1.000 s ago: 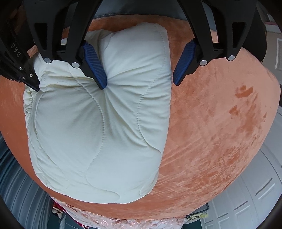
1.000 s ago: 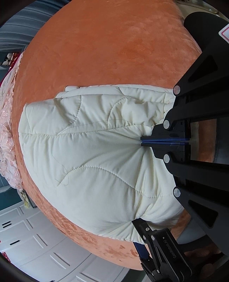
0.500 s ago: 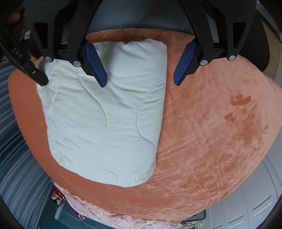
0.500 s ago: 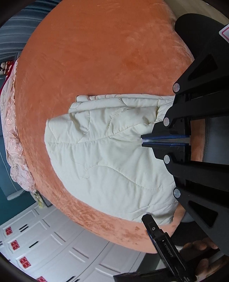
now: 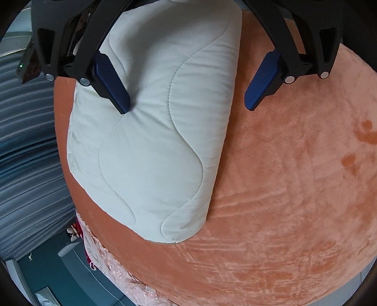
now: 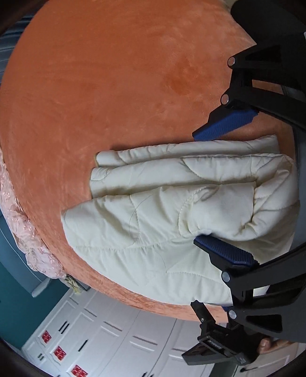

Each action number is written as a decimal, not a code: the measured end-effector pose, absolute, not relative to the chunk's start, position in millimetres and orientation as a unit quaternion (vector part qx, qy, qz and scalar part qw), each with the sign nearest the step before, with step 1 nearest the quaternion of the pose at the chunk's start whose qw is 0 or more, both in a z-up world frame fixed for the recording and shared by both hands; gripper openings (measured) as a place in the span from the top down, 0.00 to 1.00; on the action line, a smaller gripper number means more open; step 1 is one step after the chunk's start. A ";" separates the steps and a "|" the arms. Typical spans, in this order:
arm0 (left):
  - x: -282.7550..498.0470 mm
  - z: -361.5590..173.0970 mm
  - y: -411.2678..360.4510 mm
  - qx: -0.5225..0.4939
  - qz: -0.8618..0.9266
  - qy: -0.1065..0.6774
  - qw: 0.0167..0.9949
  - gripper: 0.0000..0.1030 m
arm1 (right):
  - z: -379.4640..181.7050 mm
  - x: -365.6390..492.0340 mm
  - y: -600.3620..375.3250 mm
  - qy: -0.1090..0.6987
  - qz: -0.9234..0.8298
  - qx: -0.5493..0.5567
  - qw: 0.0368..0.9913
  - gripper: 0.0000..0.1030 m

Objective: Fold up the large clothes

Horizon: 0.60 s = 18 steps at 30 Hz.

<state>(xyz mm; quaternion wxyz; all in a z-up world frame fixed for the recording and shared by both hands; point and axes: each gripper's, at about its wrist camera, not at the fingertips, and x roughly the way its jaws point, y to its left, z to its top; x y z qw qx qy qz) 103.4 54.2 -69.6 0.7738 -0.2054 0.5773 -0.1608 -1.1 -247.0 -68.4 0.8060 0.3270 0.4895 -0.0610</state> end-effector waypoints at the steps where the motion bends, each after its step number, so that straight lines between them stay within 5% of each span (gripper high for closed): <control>1: 104.5 -74.4 52.8 -0.216 -0.168 0.580 0.768 0.04 | -76.7 -0.5 -249.9 0.491 -0.054 0.347 0.797 0.17; 6: 108.5 -92.5 45.0 -0.242 -0.176 0.585 0.754 0.04 | -112.3 -3.4 -259.3 0.479 -0.020 0.450 0.754 0.16; 8: 110.1 -94.0 42.9 -0.244 -0.179 0.586 0.751 0.04 | -121.2 -5.4 -258.1 0.470 -0.011 0.474 0.745 0.20; 10: 111.1 -90.7 39.9 -0.244 -0.185 0.585 0.751 0.06 | -120.8 -5.9 -254.8 0.465 -0.010 0.471 0.749 0.35; 14: 105.8 -70.2 38.9 -0.238 -0.208 0.562 0.764 0.33 | -96.0 -2.9 -244.4 0.459 -0.004 0.432 0.777 0.60; 18: 110.5 -31.6 43.6 -0.221 -0.232 0.514 0.796 0.46 | -49.3 12.1 -224.6 0.430 0.008 0.375 0.821 0.66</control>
